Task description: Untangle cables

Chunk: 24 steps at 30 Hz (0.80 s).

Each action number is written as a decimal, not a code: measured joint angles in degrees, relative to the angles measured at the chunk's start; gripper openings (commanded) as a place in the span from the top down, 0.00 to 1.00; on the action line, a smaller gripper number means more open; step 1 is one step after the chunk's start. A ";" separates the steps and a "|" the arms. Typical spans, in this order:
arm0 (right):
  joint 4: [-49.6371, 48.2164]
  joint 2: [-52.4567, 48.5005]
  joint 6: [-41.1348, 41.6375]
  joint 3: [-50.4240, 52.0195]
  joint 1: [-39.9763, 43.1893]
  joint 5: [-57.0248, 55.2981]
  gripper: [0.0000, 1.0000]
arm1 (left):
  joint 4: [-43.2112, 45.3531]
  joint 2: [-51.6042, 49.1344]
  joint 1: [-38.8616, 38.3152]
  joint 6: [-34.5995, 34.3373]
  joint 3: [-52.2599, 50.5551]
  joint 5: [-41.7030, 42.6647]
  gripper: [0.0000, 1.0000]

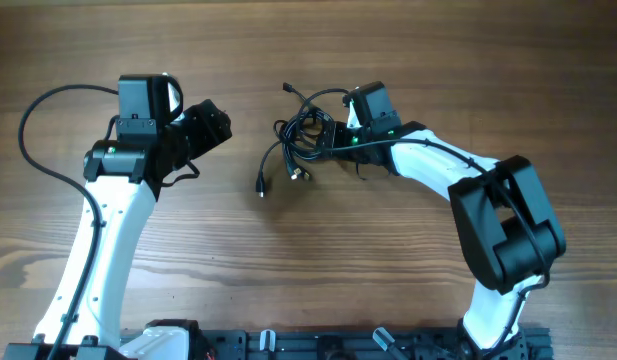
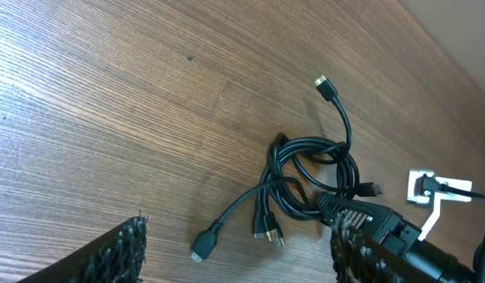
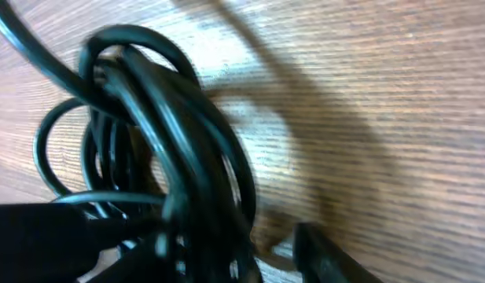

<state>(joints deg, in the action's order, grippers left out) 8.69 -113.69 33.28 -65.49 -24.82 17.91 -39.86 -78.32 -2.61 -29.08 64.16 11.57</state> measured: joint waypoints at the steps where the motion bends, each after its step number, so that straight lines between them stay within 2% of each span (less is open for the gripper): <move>1: -0.63 -0.13 -0.04 -0.02 0.00 0.00 0.62 | 0.00 0.00 0.00 0.00 0.00 0.00 0.22; 5: -2.91 -0.55 0.07 -0.02 0.00 -0.02 0.77 | 0.00 0.00 0.00 0.00 0.00 0.02 0.22; 6: -3.21 -0.55 0.09 -0.02 0.00 -0.04 0.85 | 0.00 0.00 0.00 0.00 0.00 0.02 0.22; 8: -3.02 -0.52 -0.07 -0.02 0.00 0.02 0.88 | 0.02 0.00 0.00 0.00 0.00 0.02 0.15; 11: 0.04 1.31 -2.10 -0.02 0.00 0.22 0.91 | 0.37 0.00 0.42 -0.17 0.24 0.42 0.14; 14: 5.60 10.93 -6.47 -0.02 0.00 -1.14 0.92 | 0.87 0.31 4.48 -0.17 3.78 5.25 0.15; 18: 13.57 25.35 -12.79 -0.04 0.00 -9.60 0.95 | 0.70 1.81 6.80 -0.17 5.29 14.03 0.16; 21: 17.51 26.47 -16.15 -0.13 -0.24 -17.46 0.95 | -0.26 1.81 6.47 -0.17 5.29 16.04 0.16; 24: 19.63 26.47 -17.59 -0.13 -2.58 -37.24 0.95 | -0.24 1.84 6.43 -0.17 5.29 16.09 0.15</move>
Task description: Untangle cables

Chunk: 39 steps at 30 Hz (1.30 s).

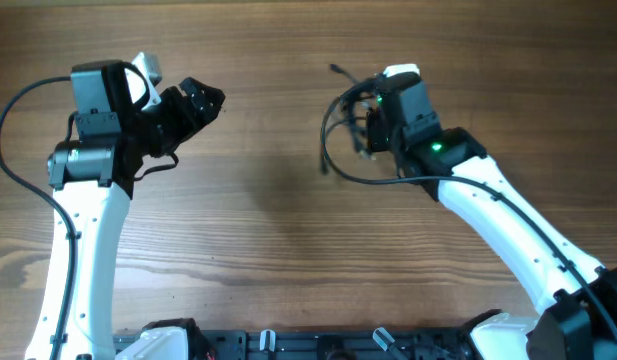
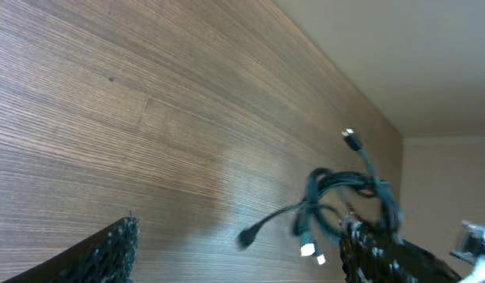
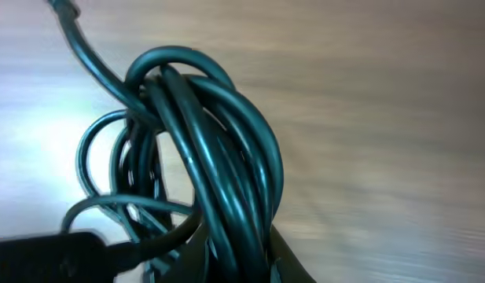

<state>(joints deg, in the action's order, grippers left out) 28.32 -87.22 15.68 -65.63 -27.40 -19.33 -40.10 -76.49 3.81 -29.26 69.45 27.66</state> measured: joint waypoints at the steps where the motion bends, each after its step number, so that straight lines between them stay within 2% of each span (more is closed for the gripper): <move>1: -0.72 0.00 -0.46 0.00 -1.40 -8.55 0.95 | 0.00 0.00 0.00 0.00 0.00 -0.59 0.14; 2: -2.05 0.00 -1.42 0.02 -2.56 -15.30 0.96 | 0.00 0.00 0.00 0.00 0.00 -1.25 0.14; 6: -8.37 -1.92 -10.23 0.00 -3.39 -26.16 0.95 | 0.00 0.00 0.00 0.02 0.00 -5.09 0.09; 11: -19.02 -15.28 -36.24 -0.07 -4.50 -35.15 0.96 | -0.20 0.00 0.00 0.00 0.02 -11.67 0.09; 14: -18.67 -21.53 -42.86 -0.07 -8.50 -37.86 0.95 | -0.20 0.00 0.00 0.00 0.02 -12.98 0.09; 15: -18.45 -22.56 -43.39 -0.07 -10.38 -37.99 0.86 | -0.20 0.00 0.00 0.00 0.02 -13.09 0.09; 16: -18.08 -23.43 -43.76 -0.07 -14.08 -37.88 0.64 | -0.20 0.00 0.00 0.00 0.02 -13.29 0.09; 17: -17.68 -23.45 -43.63 -0.09 -17.53 -37.13 0.60 | -0.20 0.00 0.00 0.00 0.02 -13.29 0.09; 20: -15.54 -23.45 -39.12 -0.17 -23.58 -25.83 0.32 | -0.26 0.00 0.00 0.02 0.02 -13.29 0.07; 22: -15.32 -23.34 -36.63 -0.17 -23.63 -21.11 0.20 | -0.96 0.00 0.00 0.02 0.02 -13.33 0.08; 23: -14.51 -22.62 -34.01 -0.15 -22.97 -17.25 0.18 | -1.38 0.00 0.00 0.00 0.02 -13.33 0.08; 27: -10.29 -10.84 -23.89 -0.15 -18.01 0.96 0.18 | -1.97 0.00 0.00 0.02 0.02 -13.33 0.09; 29: -8.50 -1.90 -15.04 -0.17 -10.51 12.63 0.18 | -2.93 0.00 0.00 0.00 0.02 -13.27 0.11; 31: -7.15 2.10 -8.20 -0.17 -3.28 21.18 0.22 | -4.96 -0.02 -0.50 0.00 0.04 -12.90 0.16; 34: -4.94 2.36 -1.70 -0.20 3.08 30.69 0.30 | -6.03 -1.77 -3.69 0.02 0.07 -11.74 0.22; 39: -1.44 -4.42 6.40 -0.09 1.84 38.73 0.45 | -5.90 -9.29 -10.10 0.00 0.07 -10.67 0.29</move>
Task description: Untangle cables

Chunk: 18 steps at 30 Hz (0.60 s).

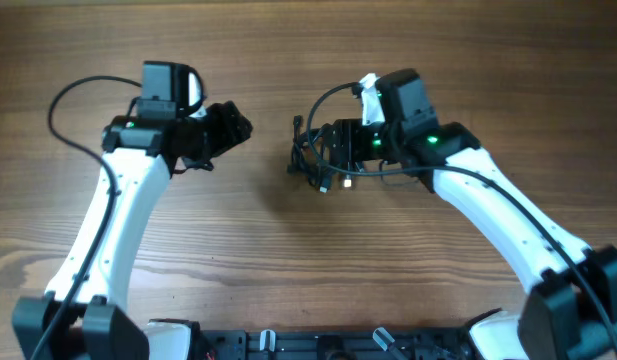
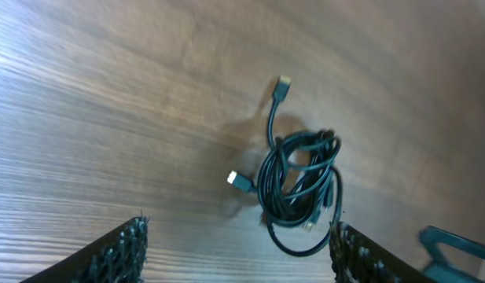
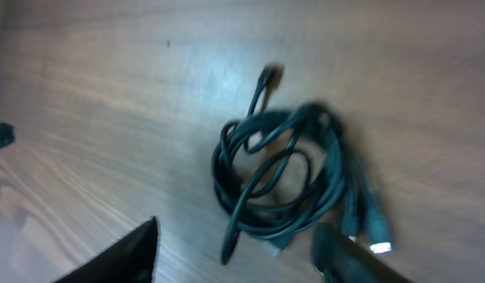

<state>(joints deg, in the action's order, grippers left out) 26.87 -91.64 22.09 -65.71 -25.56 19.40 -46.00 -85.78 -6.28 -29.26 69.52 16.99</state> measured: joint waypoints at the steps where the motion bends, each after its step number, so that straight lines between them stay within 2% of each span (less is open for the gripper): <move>1: -0.07 -2.40 1.16 0.00 -0.61 1.38 0.50 | 0.20 -1.55 -0.87 -0.02 0.00 0.24 0.33; 5: -1.20 -8.96 4.76 0.04 -1.31 3.13 0.54 | 2.69 -5.81 -2.36 -0.33 0.00 3.17 0.46; 9: -5.11 -9.86 5.97 0.39 -1.46 4.46 0.60 | 6.25 -7.26 -4.24 -1.36 0.00 4.74 0.51; 12: -4.83 -9.97 6.84 0.42 -2.29 5.01 0.73 | 10.01 -9.25 -6.88 -3.45 0.00 5.44 0.61; 18: -4.13 -12.09 9.84 0.44 -2.75 5.03 0.78 | 13.99 -17.94 -9.94 -7.74 0.00 6.99 0.63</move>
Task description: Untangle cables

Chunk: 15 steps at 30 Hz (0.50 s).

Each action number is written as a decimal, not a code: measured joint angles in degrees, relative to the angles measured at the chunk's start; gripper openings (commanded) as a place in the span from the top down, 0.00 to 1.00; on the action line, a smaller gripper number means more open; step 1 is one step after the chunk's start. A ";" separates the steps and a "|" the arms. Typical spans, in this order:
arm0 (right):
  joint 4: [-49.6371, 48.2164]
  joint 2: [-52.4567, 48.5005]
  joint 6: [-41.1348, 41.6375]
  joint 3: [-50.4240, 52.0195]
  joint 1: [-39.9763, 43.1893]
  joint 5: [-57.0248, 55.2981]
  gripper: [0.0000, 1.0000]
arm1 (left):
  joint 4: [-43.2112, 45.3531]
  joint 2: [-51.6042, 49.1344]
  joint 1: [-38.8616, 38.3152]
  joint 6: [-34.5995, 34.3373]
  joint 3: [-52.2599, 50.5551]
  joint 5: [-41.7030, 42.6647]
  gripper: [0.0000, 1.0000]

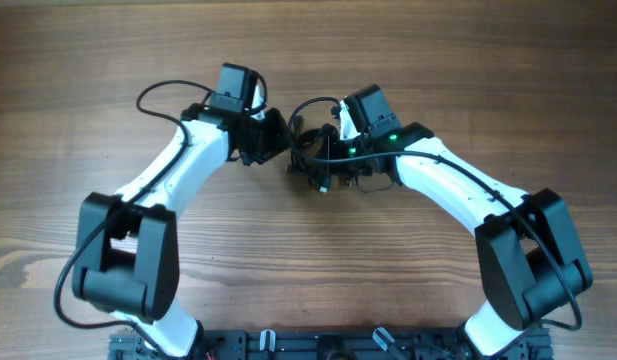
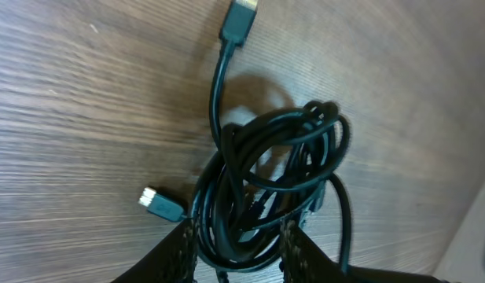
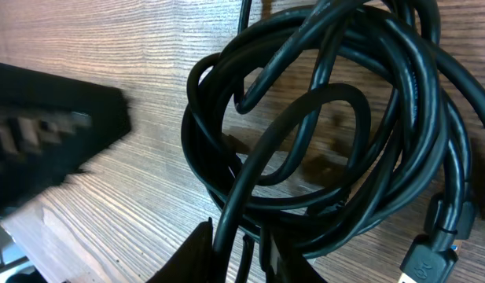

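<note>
A bundle of black cables (image 1: 310, 158) lies knotted on the wooden table, between my two grippers. In the left wrist view the bundle (image 2: 266, 177) fills the gap between the fingers of my left gripper (image 2: 238, 253), which is shut on its lower loops. One plug (image 2: 240, 14) trails out above and another (image 2: 159, 204) to the left. My right gripper (image 3: 242, 258) is shut on strands at the bundle's (image 3: 328, 118) near edge. Seen from overhead, the left gripper (image 1: 271, 137) and right gripper (image 1: 325, 150) almost meet.
The bare wooden table (image 1: 488, 60) stretches out on all sides. A black rail (image 1: 318, 345) runs along the front edge. The left arm's own cable (image 1: 158, 95) loops out behind it. A silver-tipped plug (image 3: 427, 259) lies by the right fingers.
Both grippers stood open and off the bundle, the left one well to its left. Now both have moved in onto the bundle and shut on it from opposite sides.
First my right gripper was shut on the bundle on the table, with the left open at a distance. Then it held the bundle up, further right. Later the bundle lay mid-table with both grippers open. Now each is shut on it.
</note>
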<state>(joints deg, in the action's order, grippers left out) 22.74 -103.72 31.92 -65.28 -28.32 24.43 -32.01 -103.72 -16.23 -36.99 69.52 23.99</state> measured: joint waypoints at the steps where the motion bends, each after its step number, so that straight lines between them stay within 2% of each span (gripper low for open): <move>1: 0.00 0.00 0.20 0.00 0.00 0.00 0.78 | 0.24 -1.03 -0.76 -0.50 0.00 0.02 0.62; 8: 0.22 0.00 0.98 0.00 0.00 0.02 0.91 | 1.66 -5.44 -4.02 -2.38 0.00 -2.58 0.66; 15: 0.37 0.00 1.07 0.00 0.00 0.02 0.96 | -1.01 -6.10 -4.02 -2.60 0.02 -6.84 0.67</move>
<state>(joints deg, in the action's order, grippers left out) 23.11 -103.72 32.99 -65.28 -28.32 24.45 -33.01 -109.82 -20.25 -39.59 69.54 17.15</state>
